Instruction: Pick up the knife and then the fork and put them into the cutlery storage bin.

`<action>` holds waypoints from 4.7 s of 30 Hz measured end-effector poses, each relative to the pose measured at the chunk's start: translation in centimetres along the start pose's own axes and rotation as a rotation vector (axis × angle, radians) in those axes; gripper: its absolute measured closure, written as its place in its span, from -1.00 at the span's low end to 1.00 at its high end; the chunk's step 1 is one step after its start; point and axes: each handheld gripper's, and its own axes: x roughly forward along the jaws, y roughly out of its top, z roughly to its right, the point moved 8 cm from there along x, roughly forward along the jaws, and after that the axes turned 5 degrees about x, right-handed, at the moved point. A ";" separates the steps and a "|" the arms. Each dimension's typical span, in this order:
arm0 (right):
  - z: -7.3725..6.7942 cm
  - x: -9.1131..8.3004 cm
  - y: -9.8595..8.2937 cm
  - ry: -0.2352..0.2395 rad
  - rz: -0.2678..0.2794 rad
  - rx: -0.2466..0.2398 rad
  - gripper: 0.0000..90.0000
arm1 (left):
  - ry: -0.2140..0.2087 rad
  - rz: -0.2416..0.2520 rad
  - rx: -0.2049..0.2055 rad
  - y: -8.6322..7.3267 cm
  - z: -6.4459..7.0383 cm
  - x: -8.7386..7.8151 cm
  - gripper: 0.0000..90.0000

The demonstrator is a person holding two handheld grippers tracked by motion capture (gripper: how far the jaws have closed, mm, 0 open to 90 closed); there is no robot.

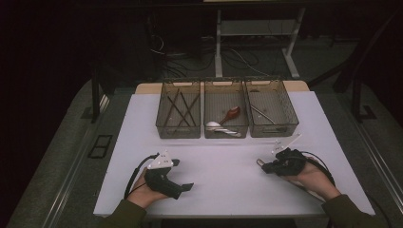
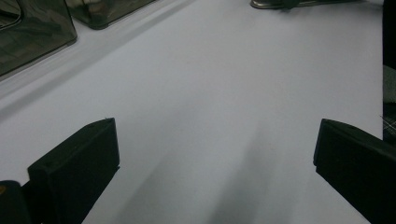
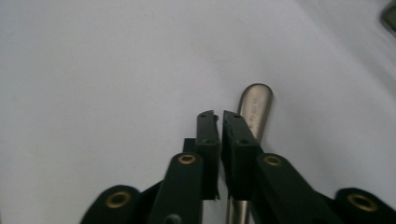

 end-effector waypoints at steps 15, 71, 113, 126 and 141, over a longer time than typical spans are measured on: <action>0.9 -2.5 -1.8 -0.113 -0.303 0.041 0.49 | -0.003 0.003 0.001 0.1 0.1 0.0 -1.00; 2.3 -3.3 0.4 -0.142 -0.292 0.088 0.77 | -0.003 0.000 -0.004 0.0 0.0 0.0 -1.00; 7.1 -9.4 8.2 -0.185 0.197 0.218 0.77 | -0.003 0.001 -0.003 0.0 0.0 0.0 -1.00; 9.4 -11.4 12.1 -0.251 0.267 0.214 0.77 | -0.004 0.001 -0.002 0.0 0.0 0.0 -1.00; 15.1 -11.3 17.4 -0.368 0.315 0.231 0.77 | -0.008 0.003 -0.002 0.0 0.0 -0.1 -1.00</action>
